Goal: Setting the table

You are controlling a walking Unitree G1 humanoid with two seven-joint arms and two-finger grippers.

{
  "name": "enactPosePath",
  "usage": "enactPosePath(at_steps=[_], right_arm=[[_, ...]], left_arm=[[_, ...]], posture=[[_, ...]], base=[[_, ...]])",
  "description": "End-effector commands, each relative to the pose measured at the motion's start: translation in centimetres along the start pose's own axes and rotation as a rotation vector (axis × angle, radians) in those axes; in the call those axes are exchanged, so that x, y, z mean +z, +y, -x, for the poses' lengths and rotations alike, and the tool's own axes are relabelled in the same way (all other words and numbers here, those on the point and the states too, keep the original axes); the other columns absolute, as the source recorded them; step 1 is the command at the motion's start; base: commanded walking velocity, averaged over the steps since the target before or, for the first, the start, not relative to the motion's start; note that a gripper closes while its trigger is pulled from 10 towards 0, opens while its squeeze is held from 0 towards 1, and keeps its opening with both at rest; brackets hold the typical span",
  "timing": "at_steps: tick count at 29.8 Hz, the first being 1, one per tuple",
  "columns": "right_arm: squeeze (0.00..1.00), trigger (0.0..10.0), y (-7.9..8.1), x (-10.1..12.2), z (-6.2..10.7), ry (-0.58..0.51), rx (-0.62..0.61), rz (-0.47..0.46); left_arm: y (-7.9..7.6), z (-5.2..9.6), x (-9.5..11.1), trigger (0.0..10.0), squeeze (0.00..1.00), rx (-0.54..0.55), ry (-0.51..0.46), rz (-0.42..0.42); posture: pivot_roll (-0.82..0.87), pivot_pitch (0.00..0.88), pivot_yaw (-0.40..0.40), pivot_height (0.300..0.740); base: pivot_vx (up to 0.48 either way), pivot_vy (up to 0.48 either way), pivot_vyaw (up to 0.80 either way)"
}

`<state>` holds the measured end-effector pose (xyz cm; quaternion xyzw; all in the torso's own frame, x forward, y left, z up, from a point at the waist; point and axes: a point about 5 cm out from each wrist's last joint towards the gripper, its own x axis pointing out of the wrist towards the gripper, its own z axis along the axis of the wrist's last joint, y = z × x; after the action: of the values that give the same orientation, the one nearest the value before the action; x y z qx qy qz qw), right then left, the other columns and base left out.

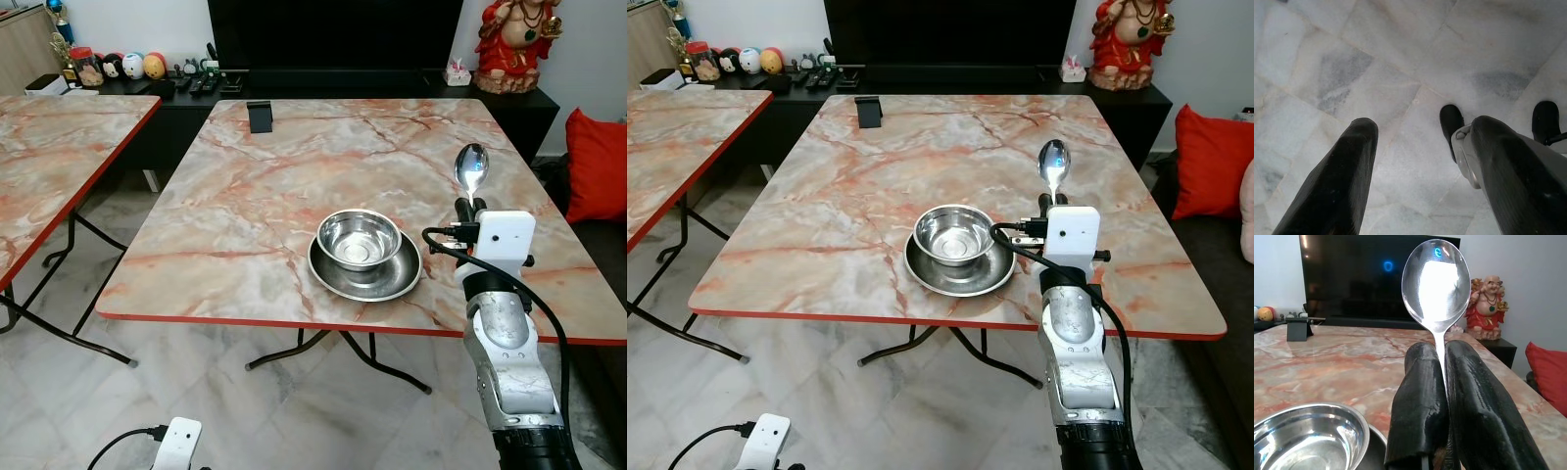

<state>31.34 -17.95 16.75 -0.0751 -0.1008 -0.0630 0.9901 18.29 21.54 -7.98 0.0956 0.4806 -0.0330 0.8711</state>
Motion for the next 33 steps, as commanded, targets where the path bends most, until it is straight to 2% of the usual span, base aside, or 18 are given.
enactPosePath(at_steps=[1,9,26,33], right_arm=[[0.0,10.0,0.2,0.25,-0.2,-0.005,0.008,-0.007],[0.0,10.0,0.24,0.22,-0.34,0.0,0.008,-0.009],[0.0,10.0,0.38,0.02,-0.42,0.01,0.013,-0.007],[0.0,10.0,-0.17,-0.25,-0.51,0.033,-0.026,0.005]], left_arm=[[0.29,0.06,-0.23,10.0,0.0,0.001,0.01,-0.005],[0.3,0.02,0.0,10.0,0.0,0.007,0.009,-0.017],[0.13,-0.03,0.11,10.0,0.0,0.005,0.009,0.002],[0.15,-0.03,0.13,10.0,0.0,0.004,0.009,0.004]], posture=[[-0.03,0.0,0.014,0.74],[-0.03,0.0,0.013,0.74],[-0.03,0.0,0.01,0.74],[-0.03,0.0,0.011,0.74]], base=[[0.0,0.0,0.0],[0.0,-0.259,0.0],[0.0,0.0,0.0],[0.0,0.0,0.0]])
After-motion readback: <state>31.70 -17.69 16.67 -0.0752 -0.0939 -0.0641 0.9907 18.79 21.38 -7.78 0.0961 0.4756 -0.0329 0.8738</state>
